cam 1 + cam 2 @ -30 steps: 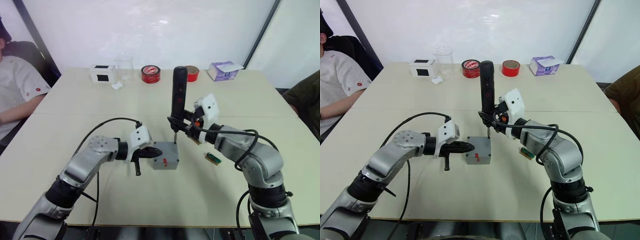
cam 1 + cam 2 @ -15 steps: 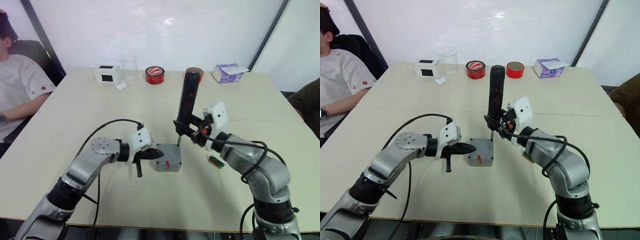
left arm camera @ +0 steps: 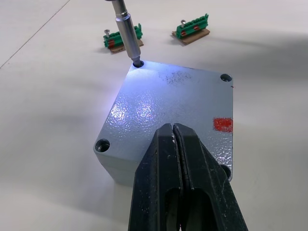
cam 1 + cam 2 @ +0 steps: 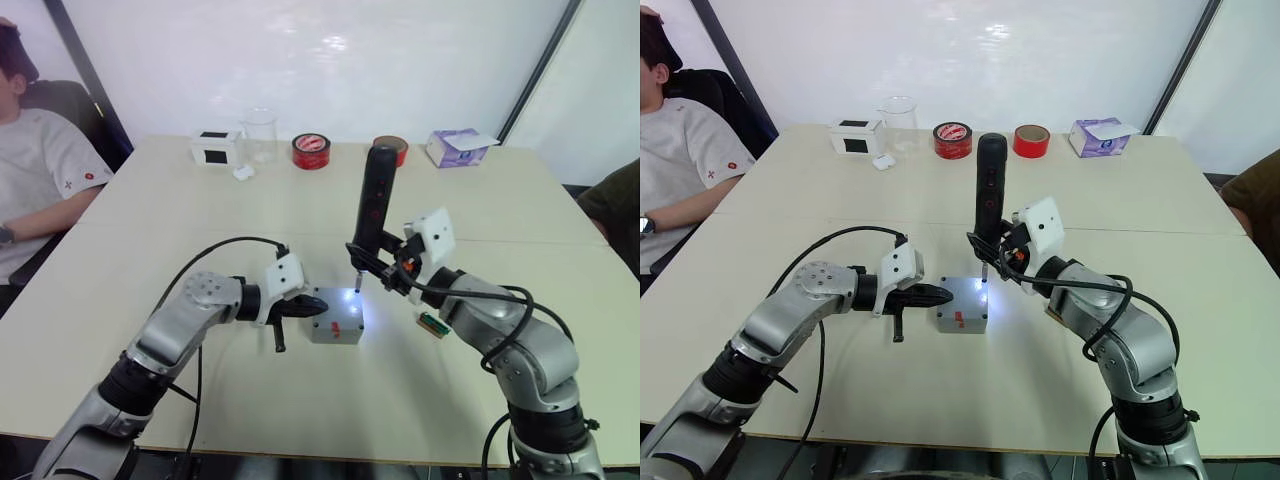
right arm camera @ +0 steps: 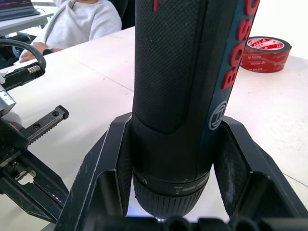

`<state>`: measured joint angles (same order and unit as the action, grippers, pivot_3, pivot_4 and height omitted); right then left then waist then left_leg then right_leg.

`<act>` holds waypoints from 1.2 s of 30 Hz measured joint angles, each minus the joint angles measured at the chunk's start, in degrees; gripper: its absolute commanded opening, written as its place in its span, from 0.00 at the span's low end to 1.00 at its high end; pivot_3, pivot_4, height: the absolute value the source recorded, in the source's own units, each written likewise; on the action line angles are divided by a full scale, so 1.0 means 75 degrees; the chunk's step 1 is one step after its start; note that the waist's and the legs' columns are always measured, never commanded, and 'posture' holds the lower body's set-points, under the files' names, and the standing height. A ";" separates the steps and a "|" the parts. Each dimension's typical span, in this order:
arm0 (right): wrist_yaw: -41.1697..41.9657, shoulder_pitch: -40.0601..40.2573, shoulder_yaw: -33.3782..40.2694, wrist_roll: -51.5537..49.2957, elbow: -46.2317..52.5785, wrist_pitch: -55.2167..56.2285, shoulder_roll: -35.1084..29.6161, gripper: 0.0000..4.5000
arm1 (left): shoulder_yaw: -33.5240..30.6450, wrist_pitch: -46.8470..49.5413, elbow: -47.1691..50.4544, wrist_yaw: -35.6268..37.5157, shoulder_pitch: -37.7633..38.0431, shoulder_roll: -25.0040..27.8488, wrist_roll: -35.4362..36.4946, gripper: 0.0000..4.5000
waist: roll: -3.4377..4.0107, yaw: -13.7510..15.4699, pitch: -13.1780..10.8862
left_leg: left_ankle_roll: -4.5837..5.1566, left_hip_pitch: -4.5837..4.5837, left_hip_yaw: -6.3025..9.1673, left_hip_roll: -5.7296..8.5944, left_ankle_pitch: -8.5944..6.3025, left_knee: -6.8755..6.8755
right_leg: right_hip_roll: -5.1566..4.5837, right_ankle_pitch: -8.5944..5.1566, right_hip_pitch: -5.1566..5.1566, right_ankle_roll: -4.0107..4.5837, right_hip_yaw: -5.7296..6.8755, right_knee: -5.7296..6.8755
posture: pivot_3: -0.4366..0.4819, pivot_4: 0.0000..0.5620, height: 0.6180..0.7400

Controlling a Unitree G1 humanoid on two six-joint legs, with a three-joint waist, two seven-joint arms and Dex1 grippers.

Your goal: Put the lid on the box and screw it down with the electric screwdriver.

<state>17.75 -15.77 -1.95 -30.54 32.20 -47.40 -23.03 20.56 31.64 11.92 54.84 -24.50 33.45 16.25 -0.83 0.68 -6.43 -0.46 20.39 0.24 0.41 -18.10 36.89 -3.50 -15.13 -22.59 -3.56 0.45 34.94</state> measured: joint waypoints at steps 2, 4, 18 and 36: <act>0.0002 0.0077 0.0000 0.0000 0.0080 0.0053 -0.0056 0.39 | 0.0003 0.0000 0.0005 0.0000 0.0004 -0.0003 0.0000 0.00 | -0.0001 0.0002 0.0000 | 0.0000 0.0000 0.0001 0.0000 0.0000 -0.0004 | -0.0001 -0.0003 0.0000 -0.0003 0.0000 -0.0004 | 0.48 0.27 1.00; 0.0002 0.0149 0.0000 0.0001 0.0178 0.0064 -0.0083 0.39 | 0.0003 0.0000 0.0007 0.0004 0.0004 -0.0003 0.0000 0.00 | -0.0002 0.0003 -0.0001 | 0.0000 0.0002 0.0000 0.0000 0.0000 -0.0008 | -0.0001 -0.0004 0.0001 -0.0005 0.0000 -0.0009 | 0.48 0.27 1.00; 0.0344 0.0307 -0.0083 0.0007 0.0397 0.0438 -0.0522 0.39 | 0.0081 -0.0122 0.0051 0.0012 -0.0031 -0.0091 -0.0003 0.00 | -0.0001 0.0019 -0.0002 | 0.0004 0.0011 0.0000 0.0000 0.0001 -0.0095 | -0.0010 -0.0003 0.0002 -0.0006 0.0001 -0.0112 | 0.48 0.27 1.00; 0.1102 -0.0705 0.1702 -0.2009 0.0573 -0.0538 -0.1581 0.39 | 0.0064 -0.0527 -0.0035 0.0188 -0.0259 -0.0257 -0.0095 0.00 | 0.0095 0.0014 -0.0194 | 0.0009 0.0173 -0.0001 0.0002 0.0003 -0.0078 | -0.0018 0.0004 -0.0107 -0.0014 0.0020 -0.0103 | 0.48 0.27 1.00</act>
<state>26.02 -21.06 10.82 -45.61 36.50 -51.44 -34.89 21.04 27.69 11.66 56.25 -26.44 31.53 15.53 -0.11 0.78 -7.89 -0.40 21.69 0.24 0.42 -18.07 36.31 -3.63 -15.10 -23.39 -3.66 0.60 34.16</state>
